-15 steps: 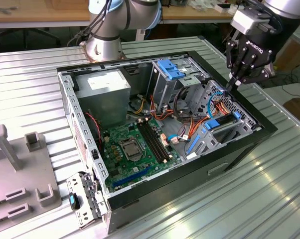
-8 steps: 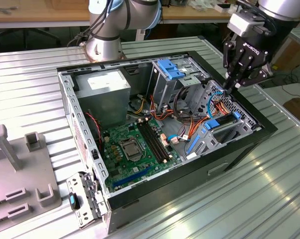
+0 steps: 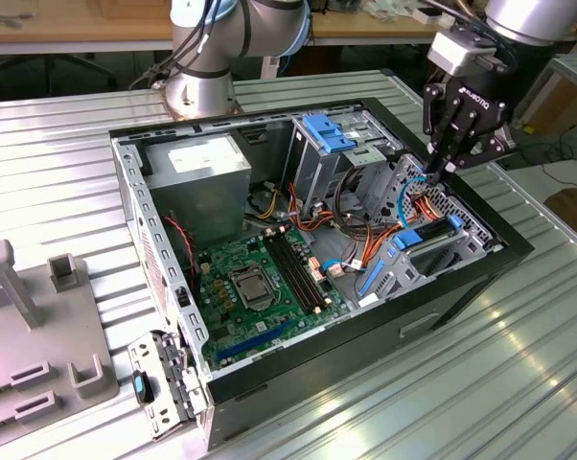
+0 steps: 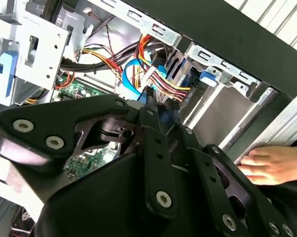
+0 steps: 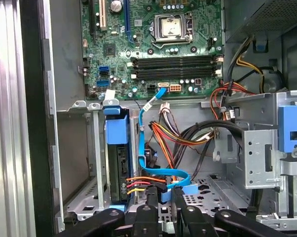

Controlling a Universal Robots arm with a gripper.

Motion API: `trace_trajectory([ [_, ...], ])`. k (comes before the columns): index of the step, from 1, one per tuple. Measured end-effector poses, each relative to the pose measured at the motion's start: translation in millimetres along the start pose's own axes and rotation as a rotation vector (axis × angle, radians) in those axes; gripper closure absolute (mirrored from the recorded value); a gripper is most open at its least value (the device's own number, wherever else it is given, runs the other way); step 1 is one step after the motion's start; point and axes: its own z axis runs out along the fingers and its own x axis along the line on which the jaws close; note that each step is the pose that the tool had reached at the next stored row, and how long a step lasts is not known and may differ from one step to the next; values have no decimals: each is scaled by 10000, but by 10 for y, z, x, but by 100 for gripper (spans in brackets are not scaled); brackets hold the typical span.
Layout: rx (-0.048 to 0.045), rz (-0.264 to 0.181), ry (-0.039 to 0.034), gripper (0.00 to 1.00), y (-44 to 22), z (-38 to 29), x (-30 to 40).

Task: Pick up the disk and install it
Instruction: 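Insert the second disk wire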

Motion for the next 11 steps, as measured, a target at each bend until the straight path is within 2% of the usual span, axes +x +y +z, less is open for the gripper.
trace_trajectory([
  [2,41,1,13,75,0,19,-1],
  [3,62,1,47,76,0,28,-1],
  [4,77,1,76,82,1,40,-1],
  [5,82,1,88,84,1,46,-1],
  [11,89,1,96,84,1,57,-2],
])
